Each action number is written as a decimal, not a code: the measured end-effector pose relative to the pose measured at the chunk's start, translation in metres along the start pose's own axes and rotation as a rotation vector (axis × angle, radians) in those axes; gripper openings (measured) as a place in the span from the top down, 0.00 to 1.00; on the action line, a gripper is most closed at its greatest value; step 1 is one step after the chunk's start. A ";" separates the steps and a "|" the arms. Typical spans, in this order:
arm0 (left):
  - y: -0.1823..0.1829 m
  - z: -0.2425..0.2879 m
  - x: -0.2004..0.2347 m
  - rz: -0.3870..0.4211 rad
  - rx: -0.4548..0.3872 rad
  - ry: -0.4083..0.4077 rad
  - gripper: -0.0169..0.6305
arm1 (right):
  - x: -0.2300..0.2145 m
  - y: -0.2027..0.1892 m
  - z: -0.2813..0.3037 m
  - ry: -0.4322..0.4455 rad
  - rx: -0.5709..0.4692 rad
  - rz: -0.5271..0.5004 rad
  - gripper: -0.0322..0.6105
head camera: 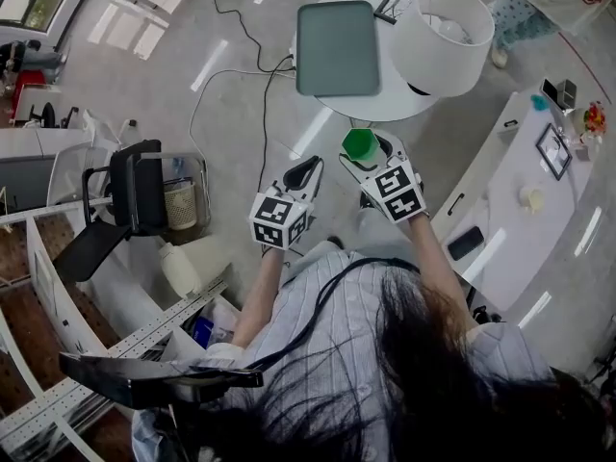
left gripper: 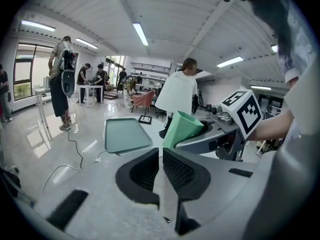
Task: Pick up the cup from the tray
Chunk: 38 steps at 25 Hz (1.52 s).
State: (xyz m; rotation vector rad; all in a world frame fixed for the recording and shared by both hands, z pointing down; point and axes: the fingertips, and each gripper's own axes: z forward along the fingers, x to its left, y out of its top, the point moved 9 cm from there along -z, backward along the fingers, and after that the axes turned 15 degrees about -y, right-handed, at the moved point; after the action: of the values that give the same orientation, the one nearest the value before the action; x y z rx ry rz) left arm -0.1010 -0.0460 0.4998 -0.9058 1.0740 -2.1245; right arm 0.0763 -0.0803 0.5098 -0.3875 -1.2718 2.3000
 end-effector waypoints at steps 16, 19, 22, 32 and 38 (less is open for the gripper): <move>-0.061 -0.102 -0.026 0.000 -0.066 -0.031 0.92 | 0.112 -0.016 -0.044 -0.027 0.009 -0.003 0.48; -0.075 -0.120 -0.035 0.003 -0.071 -0.044 0.92 | 0.139 -0.023 -0.055 -0.024 0.015 -0.005 0.48; -0.087 -0.139 -0.044 0.012 -0.079 -0.053 0.92 | 0.162 -0.030 -0.066 -0.025 0.015 -0.007 0.48; -0.123 -0.182 -0.074 0.012 -0.114 -0.077 0.92 | 0.226 -0.060 -0.112 -0.025 0.033 -0.026 0.48; -0.137 -0.189 -0.092 0.025 -0.111 -0.104 0.92 | 0.246 -0.083 -0.135 -0.034 0.048 -0.037 0.48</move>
State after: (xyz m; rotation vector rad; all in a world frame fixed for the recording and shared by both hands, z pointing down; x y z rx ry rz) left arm -0.2200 0.1754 0.5029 -1.0377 1.1533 -1.9904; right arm -0.0467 0.1850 0.5049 -0.3077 -1.2278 2.3104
